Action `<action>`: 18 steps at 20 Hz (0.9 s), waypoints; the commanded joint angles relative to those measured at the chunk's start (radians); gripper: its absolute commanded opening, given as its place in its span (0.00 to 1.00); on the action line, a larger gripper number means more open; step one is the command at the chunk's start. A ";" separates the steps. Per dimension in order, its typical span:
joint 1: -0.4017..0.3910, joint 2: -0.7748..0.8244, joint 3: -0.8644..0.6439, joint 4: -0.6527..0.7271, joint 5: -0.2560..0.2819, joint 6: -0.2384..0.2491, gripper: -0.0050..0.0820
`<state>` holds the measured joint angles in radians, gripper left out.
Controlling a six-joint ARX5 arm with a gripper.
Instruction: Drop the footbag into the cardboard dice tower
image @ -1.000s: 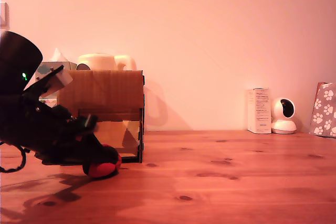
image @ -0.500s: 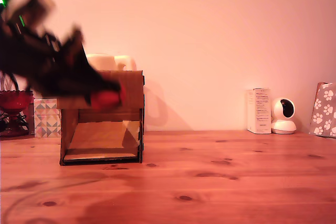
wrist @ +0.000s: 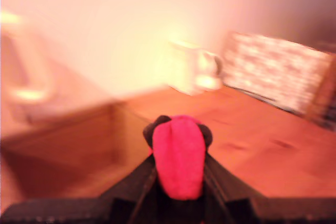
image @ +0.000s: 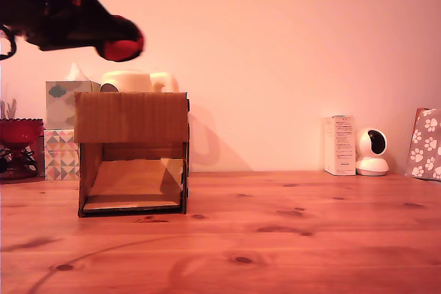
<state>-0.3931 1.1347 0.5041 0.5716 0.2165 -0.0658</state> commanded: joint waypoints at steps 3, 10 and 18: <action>0.000 0.029 0.088 0.011 -0.084 0.035 0.19; 0.010 0.222 0.340 -0.174 -0.114 0.041 0.19; 0.060 0.405 0.653 -0.595 -0.121 0.040 0.19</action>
<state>-0.3367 1.5234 1.1549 -0.0174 0.0956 -0.0299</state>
